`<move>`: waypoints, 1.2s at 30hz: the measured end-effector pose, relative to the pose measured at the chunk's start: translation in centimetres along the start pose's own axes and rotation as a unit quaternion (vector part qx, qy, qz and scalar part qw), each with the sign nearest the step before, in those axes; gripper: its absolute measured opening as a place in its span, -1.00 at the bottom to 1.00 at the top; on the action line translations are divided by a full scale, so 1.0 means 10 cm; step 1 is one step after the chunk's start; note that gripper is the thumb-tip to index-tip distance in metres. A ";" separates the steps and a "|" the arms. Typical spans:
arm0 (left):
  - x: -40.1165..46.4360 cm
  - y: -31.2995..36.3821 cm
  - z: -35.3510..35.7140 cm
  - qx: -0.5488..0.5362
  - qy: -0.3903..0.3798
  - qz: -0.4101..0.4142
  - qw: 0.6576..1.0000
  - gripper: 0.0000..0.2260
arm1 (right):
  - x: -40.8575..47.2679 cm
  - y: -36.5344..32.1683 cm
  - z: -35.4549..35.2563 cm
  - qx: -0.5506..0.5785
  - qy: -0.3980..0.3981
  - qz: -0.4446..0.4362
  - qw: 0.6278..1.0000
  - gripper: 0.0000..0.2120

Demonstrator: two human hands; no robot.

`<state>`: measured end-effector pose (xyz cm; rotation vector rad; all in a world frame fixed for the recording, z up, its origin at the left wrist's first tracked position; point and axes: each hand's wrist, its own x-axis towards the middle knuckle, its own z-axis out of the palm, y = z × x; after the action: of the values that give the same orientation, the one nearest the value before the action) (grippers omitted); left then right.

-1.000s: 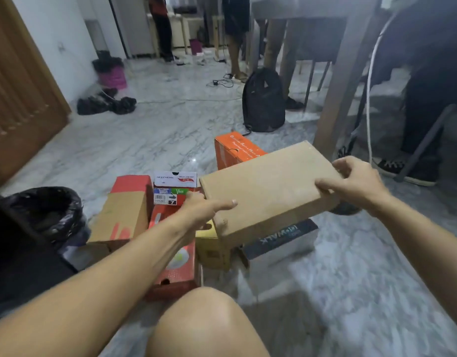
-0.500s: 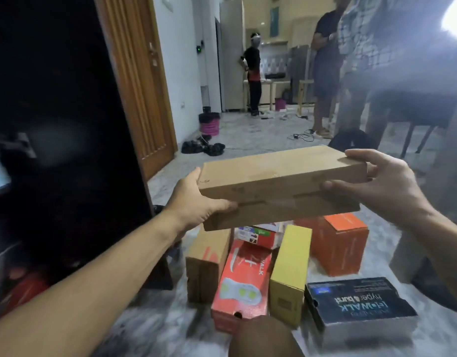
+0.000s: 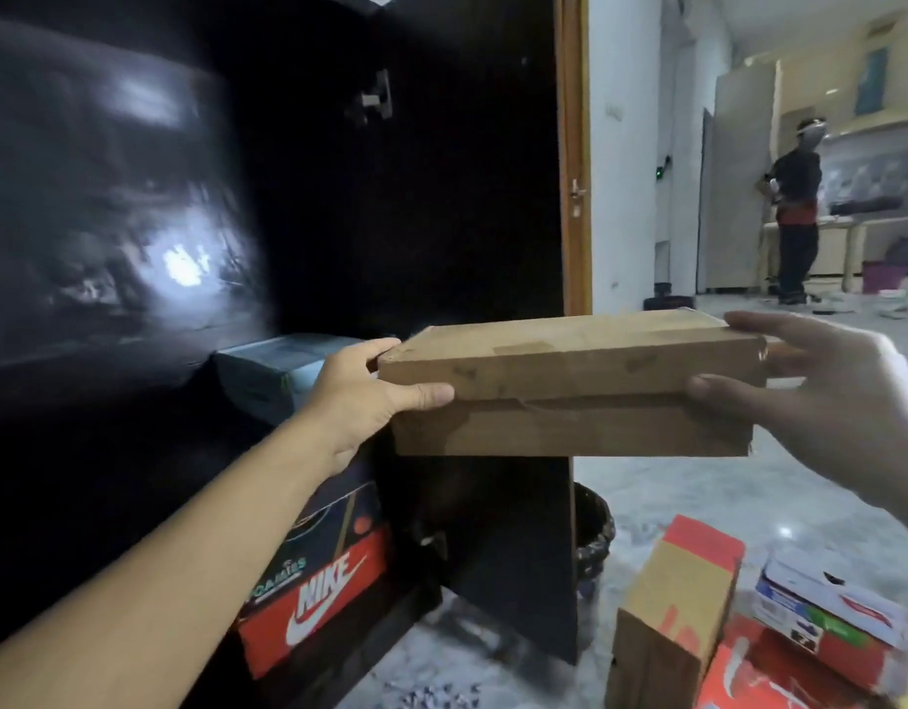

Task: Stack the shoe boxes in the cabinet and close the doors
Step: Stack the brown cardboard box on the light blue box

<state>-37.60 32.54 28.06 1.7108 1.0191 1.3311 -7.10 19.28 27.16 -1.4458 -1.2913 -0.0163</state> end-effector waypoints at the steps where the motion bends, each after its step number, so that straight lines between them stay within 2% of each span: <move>1: 0.06 0.01 -0.16 -0.001 0.011 -0.005 1.000 -0.15 | 0.06 -0.07 0.13 0.008 -0.005 -0.012 1.000 -0.33; 4: 0.25 0.02 -0.63 0.000 0.049 -0.009 0.999 0.01 | 0.21 -0.32 0.54 0.020 -0.021 -0.050 0.998 -0.39; 6: 0.37 -0.03 -0.91 -0.010 0.076 -0.011 0.997 0.01 | 0.31 -0.49 0.85 0.020 -0.030 -0.071 0.997 -0.42; 11: 0.84 -0.34 -1.53 -0.057 0.144 -0.030 0.987 -0.14 | 0.59 -0.79 1.72 0.045 -0.038 -0.100 0.993 -0.52; 13: 1.06 -0.49 -1.73 -0.050 0.168 -0.037 0.984 -0.20 | 0.70 -0.85 2.06 0.046 -0.043 -0.101 0.993 -0.53; 16: 1.43 -0.72 -1.93 -0.017 0.203 -0.052 0.978 -0.42 | 0.84 -0.90 2.54 0.054 -0.045 -0.094 0.993 -0.50; 18: 1.69 -0.86 -2.03 0.005 0.225 -0.061 0.973 -0.47 | 0.91 -0.93 2.83 0.050 -0.044 -0.091 0.994 -0.50; 22: 2.07 -1.15 -2.08 0.034 0.286 -0.083 0.954 -0.34 | 0.97 -0.94 3.32 0.048 -0.061 -0.077 0.994 -0.53; 25: 2.17 -1.28 -1.94 0.088 0.336 -0.071 0.935 -0.32 | 0.98 -0.97 3.63 0.060 -0.061 -0.101 0.991 -0.54; 27: 2.19 -1.32 -1.82 0.131 0.328 -0.050 0.934 -0.37 | 1.02 -1.00 3.80 0.088 -0.079 -0.104 0.987 -0.55; 29: 2.18 -1.31 -1.70 0.149 0.308 -0.034 0.939 -0.45 | 1.10 -1.00 3.95 0.095 -0.110 -0.136 0.980 -0.65; 31: 2.15 -1.24 -1.57 0.113 0.292 -0.009 0.950 -0.51 | 1.22 -0.98 4.07 0.066 -0.135 -0.168 0.974 -0.70; 33: 2.09 -1.16 -1.44 0.086 0.263 0.034 0.960 -0.56 | 1.35 -0.96 4.13 0.066 -0.159 -0.164 0.971 -0.69; 36: 2.00 -1.11 -1.35 0.156 0.197 0.046 0.967 -0.37 | 1.49 -0.93 4.16 0.083 -0.180 -0.167 0.966 -0.64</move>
<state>-49.45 56.29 28.74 1.7733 1.4531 1.6885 -33.03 56.22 28.06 -1.1049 -1.7805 0.1345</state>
